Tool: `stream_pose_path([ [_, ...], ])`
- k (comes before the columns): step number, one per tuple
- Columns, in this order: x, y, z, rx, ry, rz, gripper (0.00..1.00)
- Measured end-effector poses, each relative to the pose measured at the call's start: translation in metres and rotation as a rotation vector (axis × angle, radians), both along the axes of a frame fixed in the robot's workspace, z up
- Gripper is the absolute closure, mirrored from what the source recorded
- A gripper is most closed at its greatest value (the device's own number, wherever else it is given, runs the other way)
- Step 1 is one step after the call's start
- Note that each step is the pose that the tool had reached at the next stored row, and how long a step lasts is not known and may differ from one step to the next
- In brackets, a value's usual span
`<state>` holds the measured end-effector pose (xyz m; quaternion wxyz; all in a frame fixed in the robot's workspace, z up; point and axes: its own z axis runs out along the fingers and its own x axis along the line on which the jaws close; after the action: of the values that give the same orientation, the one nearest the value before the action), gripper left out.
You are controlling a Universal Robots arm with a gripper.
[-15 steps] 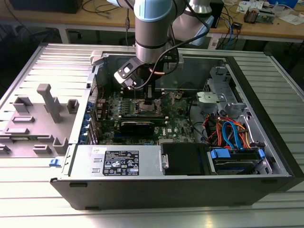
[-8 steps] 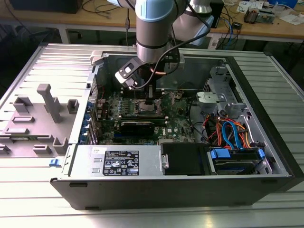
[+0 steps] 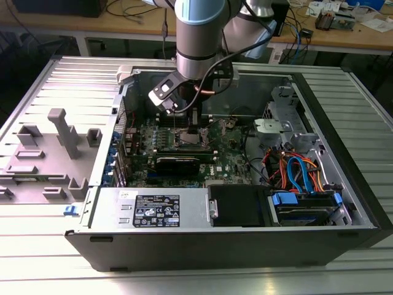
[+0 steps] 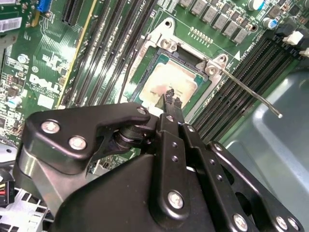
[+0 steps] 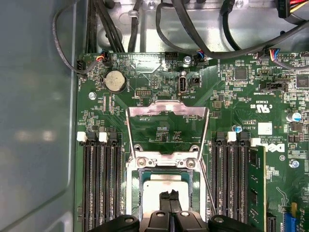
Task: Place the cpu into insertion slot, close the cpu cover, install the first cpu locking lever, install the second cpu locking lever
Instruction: 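Close the cpu cover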
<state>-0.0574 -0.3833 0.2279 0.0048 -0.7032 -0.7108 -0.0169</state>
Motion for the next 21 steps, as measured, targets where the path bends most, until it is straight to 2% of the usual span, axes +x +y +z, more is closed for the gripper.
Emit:
stream_pose_path([
  [5,0.000,0.0000,0.0061,-0.0001,0.0001,0.000,0.89],
  [14,0.000,0.0000,0.0120,0.0000,0.0000,0.000,0.89],
  [21,0.002,-0.0001,0.0132,-0.0002,0.0002,0.000,0.89],
])
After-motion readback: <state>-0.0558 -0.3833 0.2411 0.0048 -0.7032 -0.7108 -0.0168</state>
